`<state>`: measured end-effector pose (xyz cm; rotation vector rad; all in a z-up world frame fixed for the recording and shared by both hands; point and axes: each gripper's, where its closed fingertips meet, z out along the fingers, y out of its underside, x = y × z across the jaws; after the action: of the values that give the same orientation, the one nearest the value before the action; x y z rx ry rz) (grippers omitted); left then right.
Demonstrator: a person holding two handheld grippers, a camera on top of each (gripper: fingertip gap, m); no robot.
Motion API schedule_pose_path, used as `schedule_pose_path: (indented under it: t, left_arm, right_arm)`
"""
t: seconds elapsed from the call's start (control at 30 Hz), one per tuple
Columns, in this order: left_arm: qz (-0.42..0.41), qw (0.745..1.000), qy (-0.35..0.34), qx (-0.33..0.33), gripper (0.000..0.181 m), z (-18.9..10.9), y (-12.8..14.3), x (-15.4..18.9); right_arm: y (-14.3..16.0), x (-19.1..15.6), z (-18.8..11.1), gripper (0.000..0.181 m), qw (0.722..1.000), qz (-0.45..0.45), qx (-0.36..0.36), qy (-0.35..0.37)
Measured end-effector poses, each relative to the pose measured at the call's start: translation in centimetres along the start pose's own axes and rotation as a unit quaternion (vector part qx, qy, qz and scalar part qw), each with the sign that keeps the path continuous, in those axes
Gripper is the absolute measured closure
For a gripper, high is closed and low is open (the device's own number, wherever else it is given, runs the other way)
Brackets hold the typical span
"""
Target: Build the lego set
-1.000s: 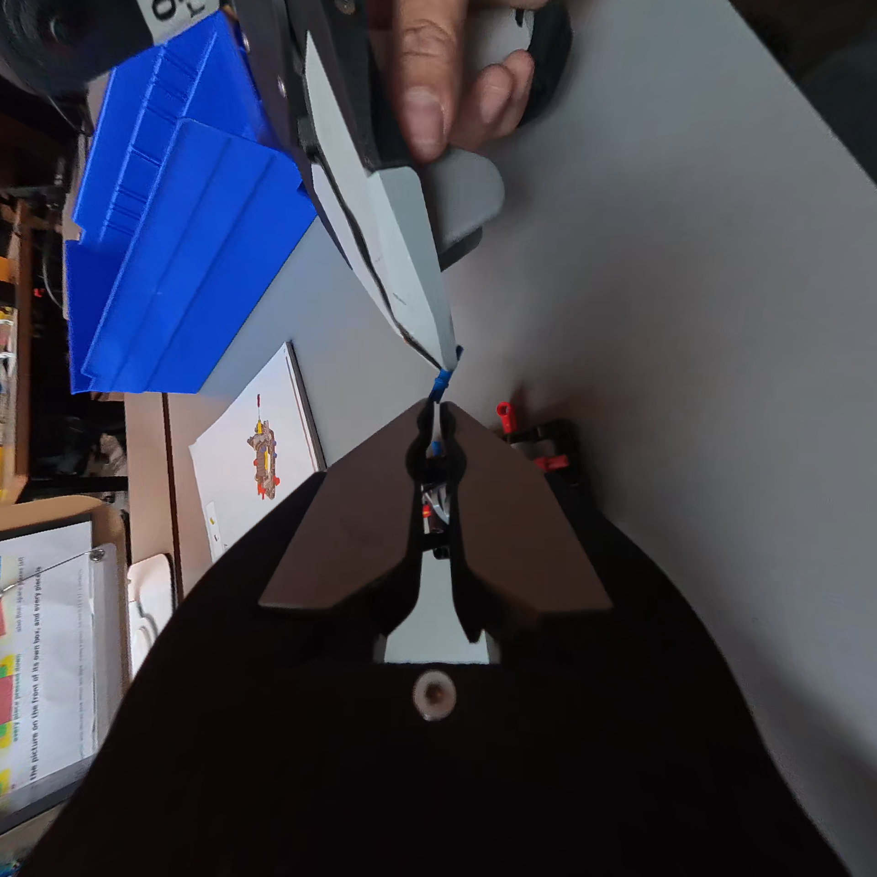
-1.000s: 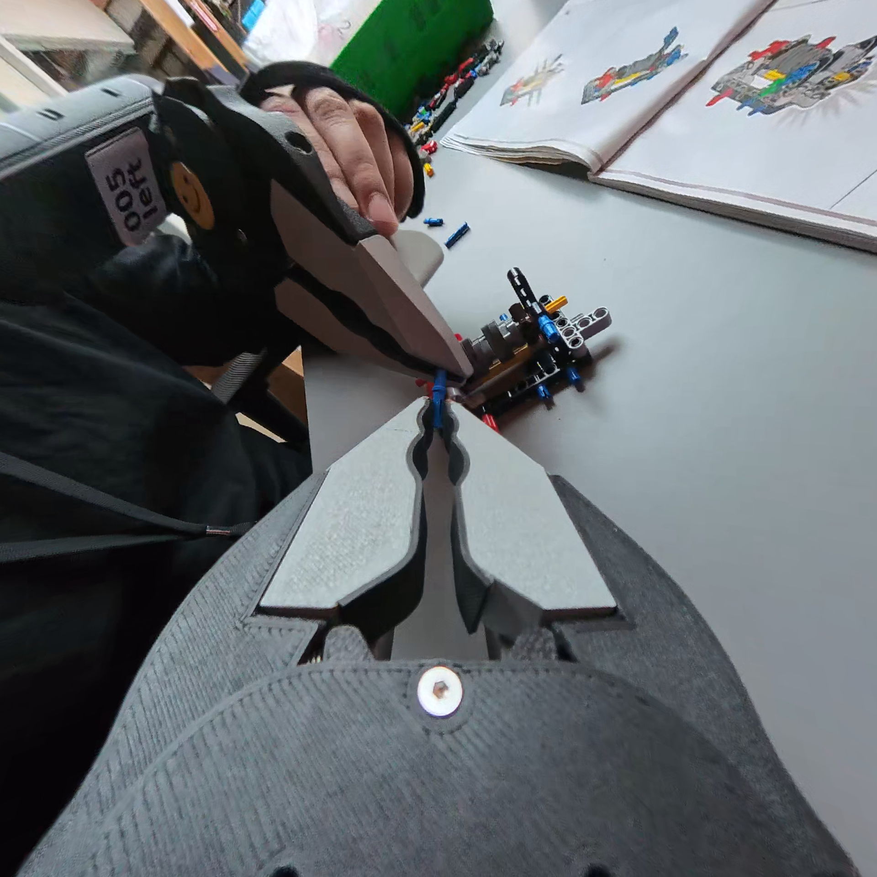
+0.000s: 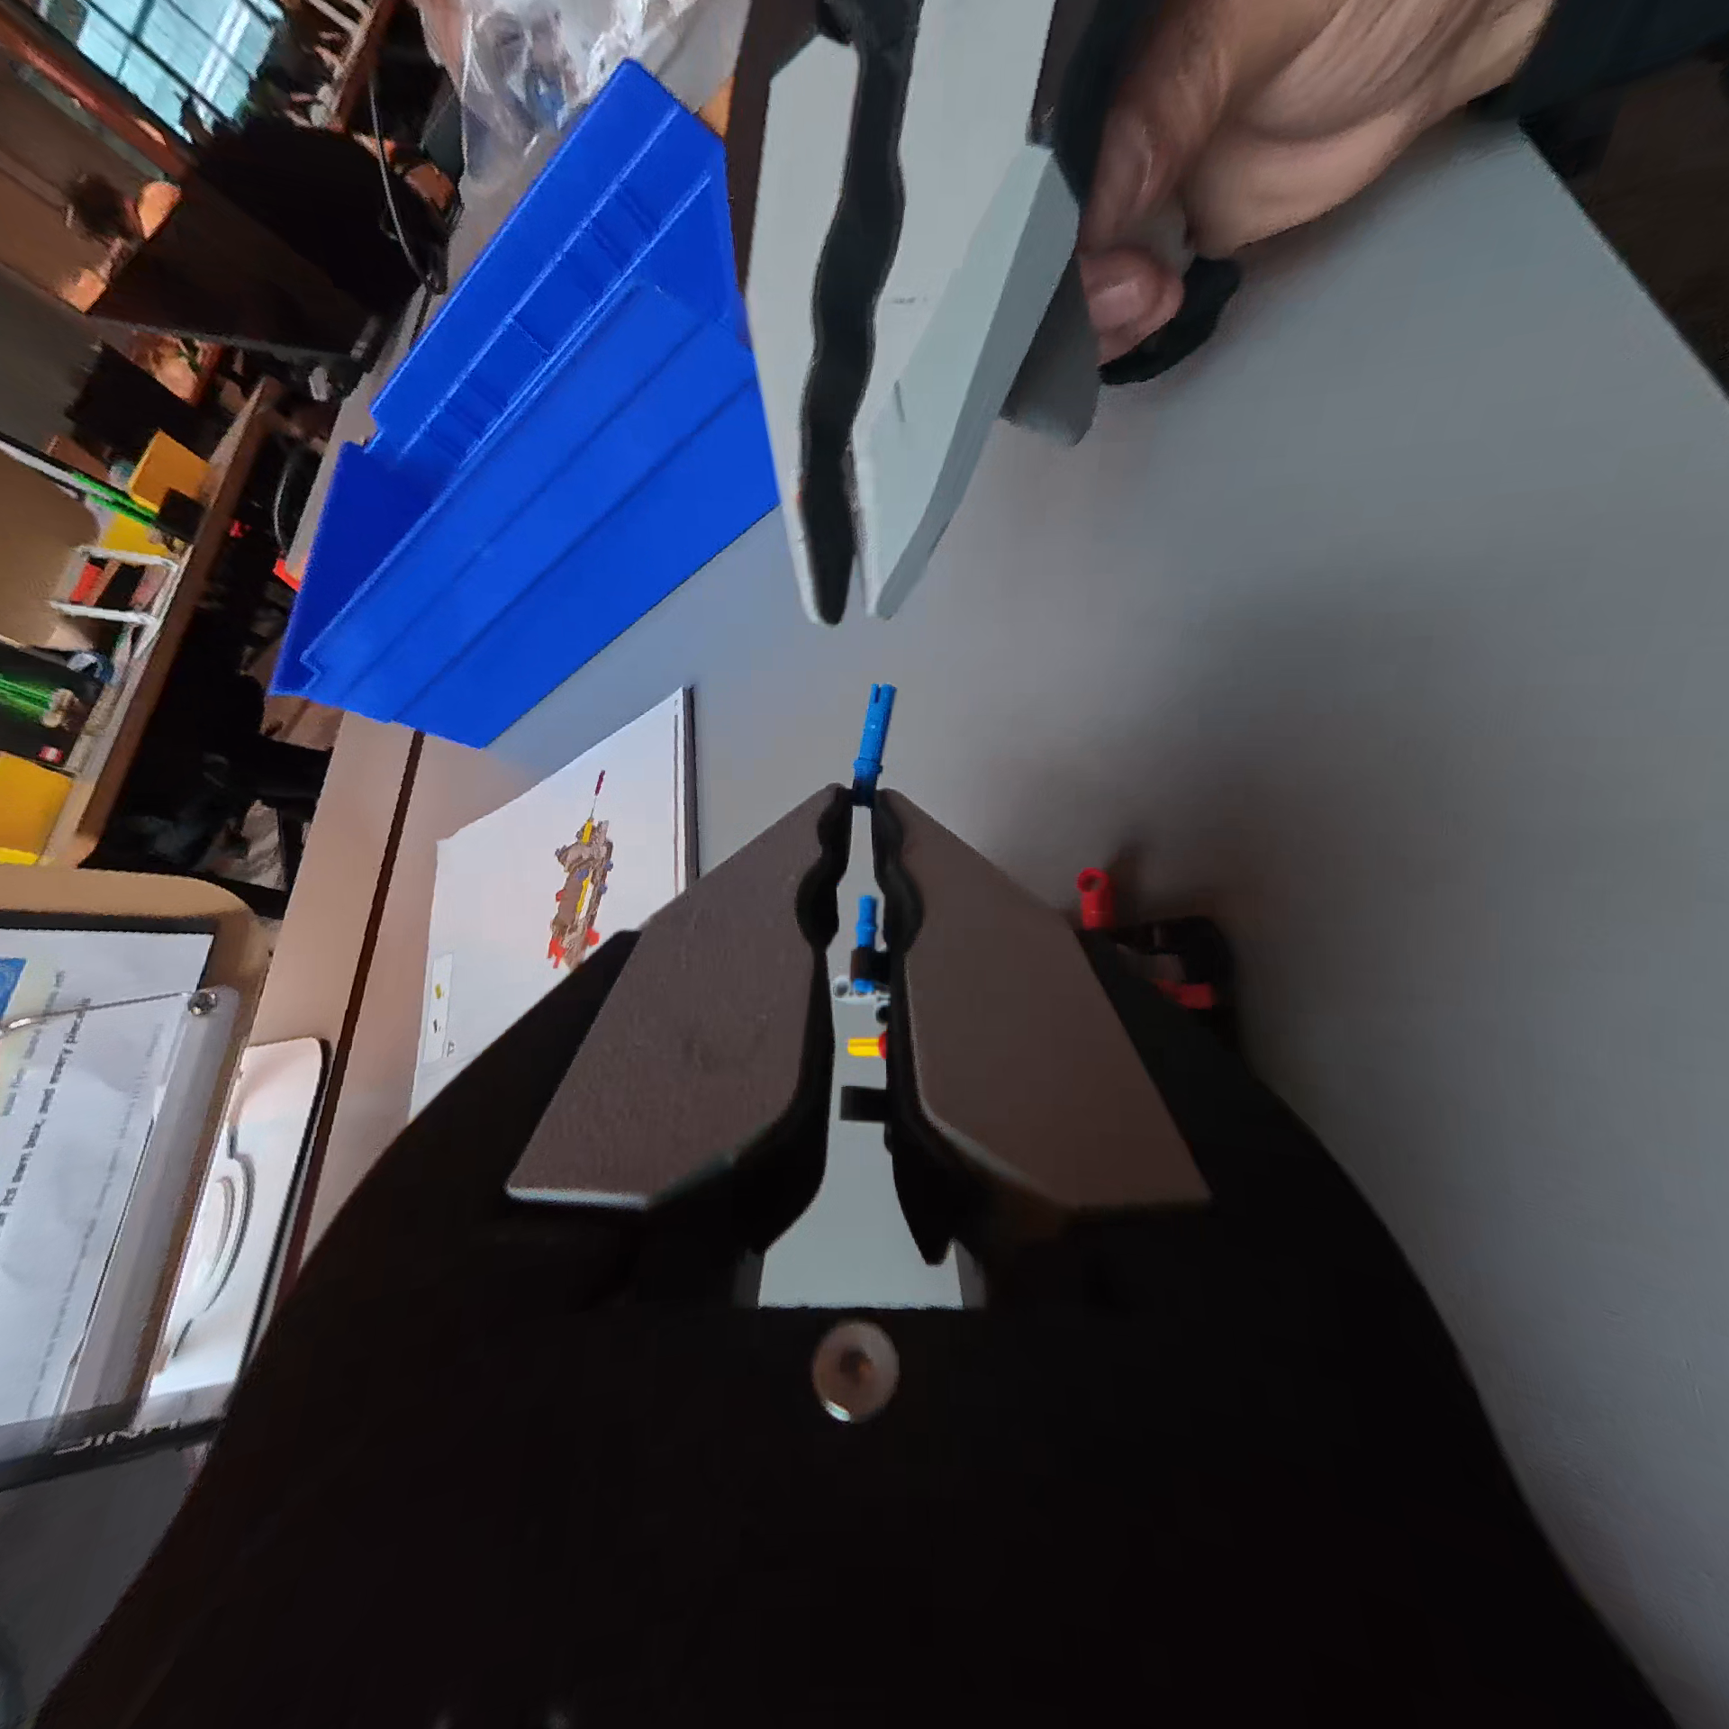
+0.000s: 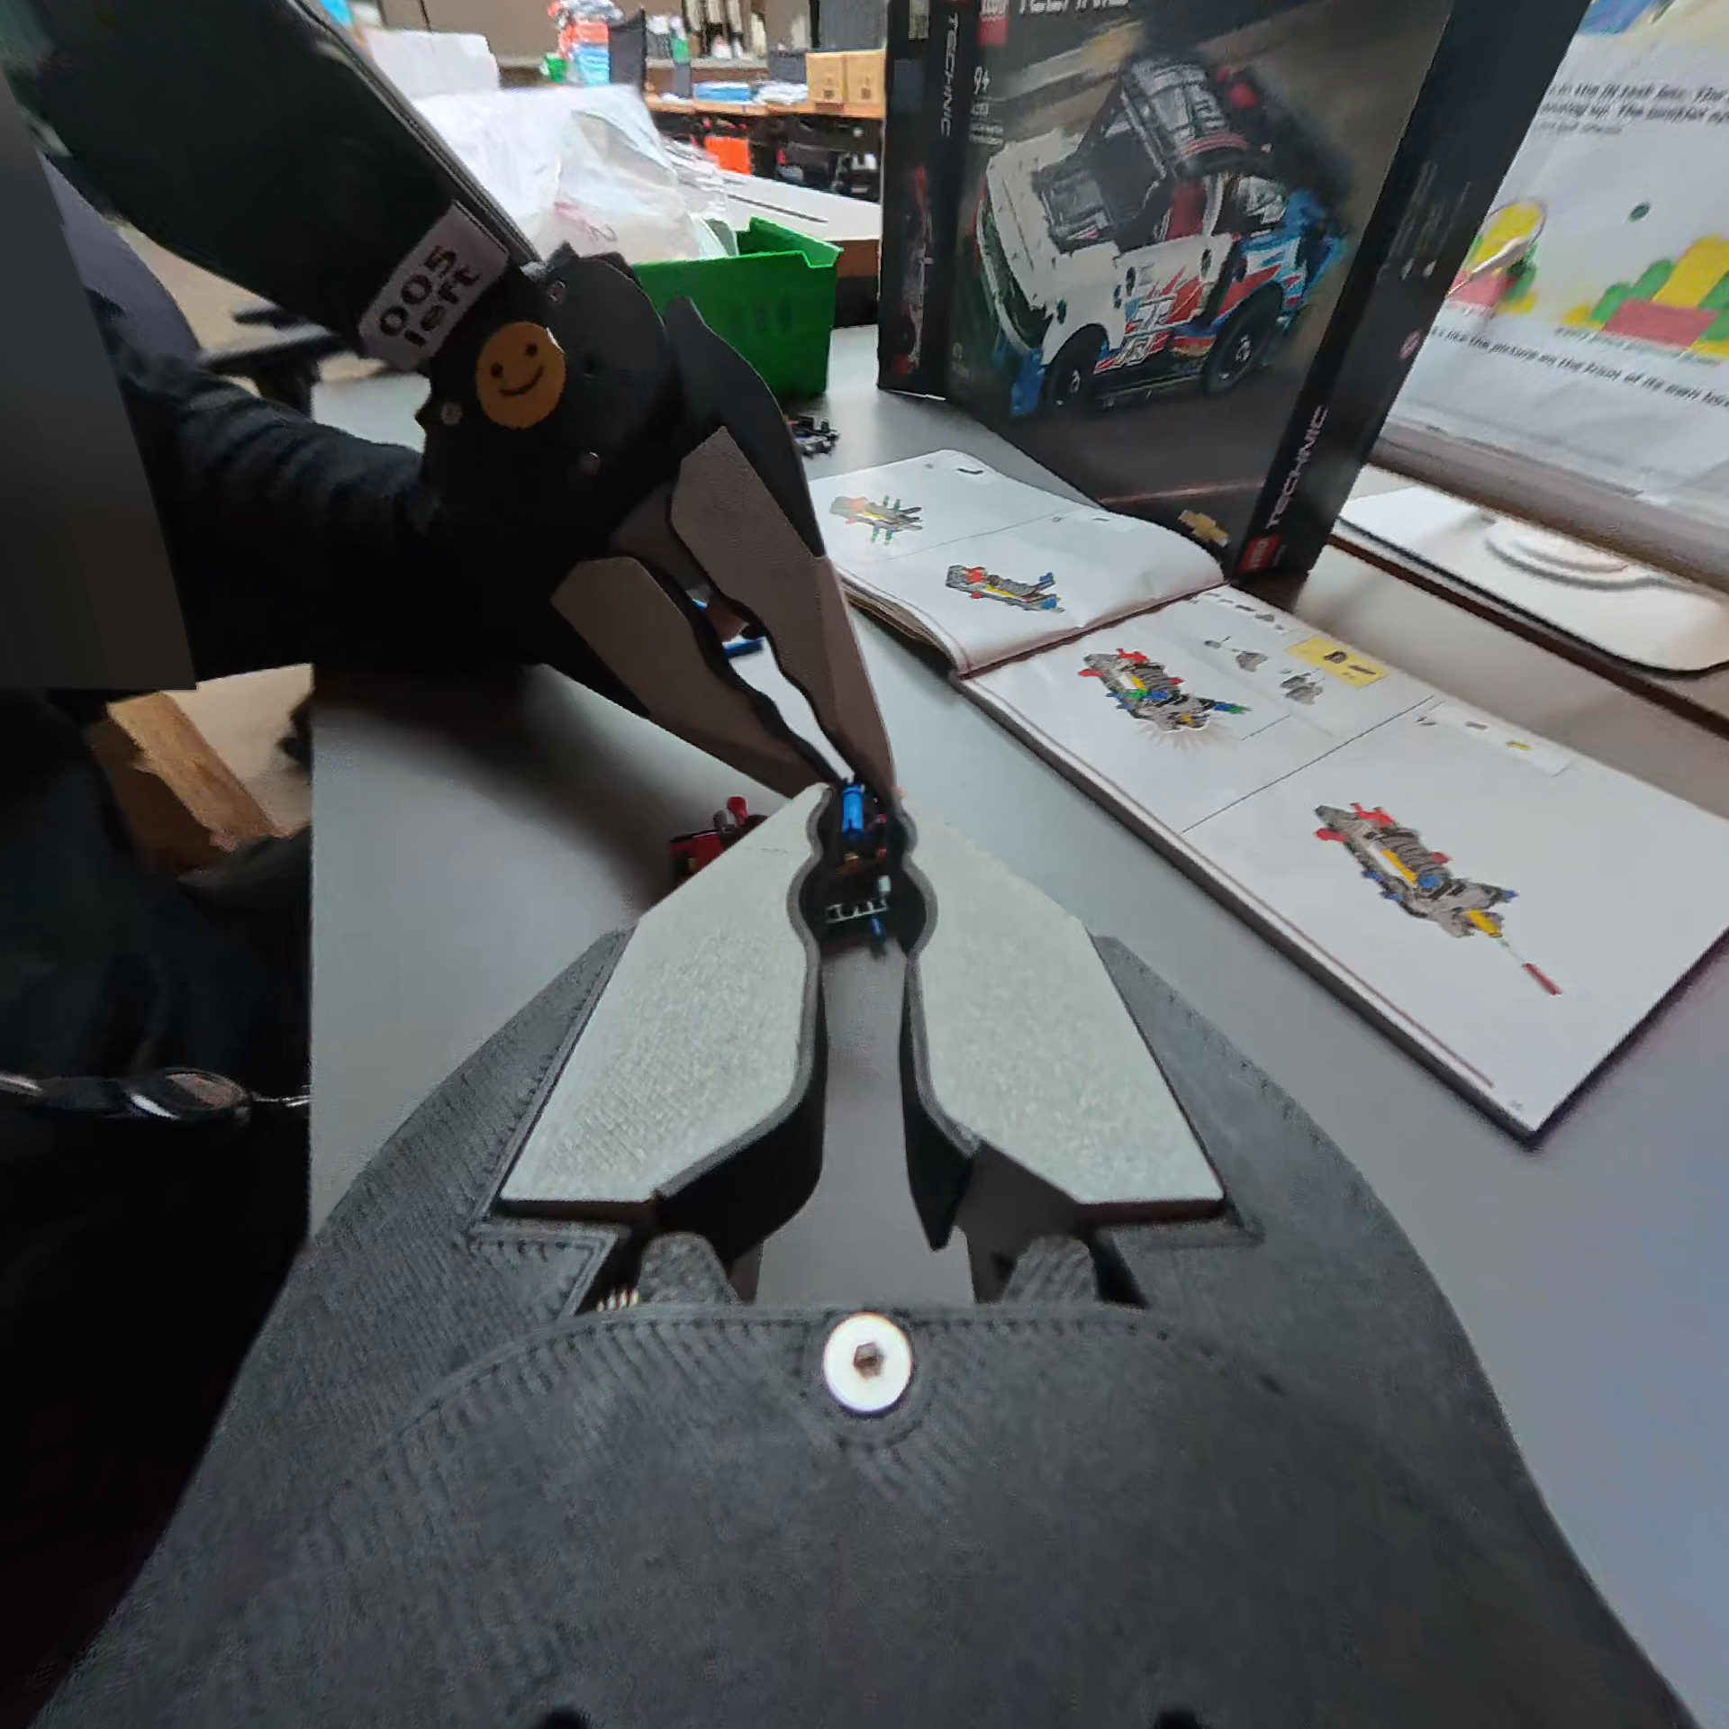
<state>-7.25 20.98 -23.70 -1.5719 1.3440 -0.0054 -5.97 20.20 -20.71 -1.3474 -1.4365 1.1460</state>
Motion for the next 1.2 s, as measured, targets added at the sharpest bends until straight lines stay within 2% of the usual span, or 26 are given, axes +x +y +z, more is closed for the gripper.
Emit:
schedule_pose_path:
  t: [0.17, 0.4, 0.73, 1.2]
  left_arm:
    - [0.002, 1.0, -0.003, 0.011, 0.179, -0.1, -0.5, 0.1]
    - [-0.008, 1.0, -0.003, 0.021, 0.179, -0.3, -0.7, -0.1]
    - [-0.015, 0.999, -0.001, 0.033, 0.179, -0.5, -1.1, -0.1]
    - [0.0, 1.0, -0.003, 0.012, 0.179, -0.3, -0.5, 0.2]
  right_arm:
    - [0.9, -0.5, 0.5, 0.178, 0.992, -0.107, -0.046, 0.043]
    - [0.8, -0.3, 0.7, 0.18, 0.981, -0.165, -0.065, 0.083]
    - [0.4, -0.5, 0.6, 0.181, 0.978, -0.183, -0.054, 0.086]
    - [1.0, -0.5, 0.9, 0.181, 0.971, -0.206, -0.077, 0.09]
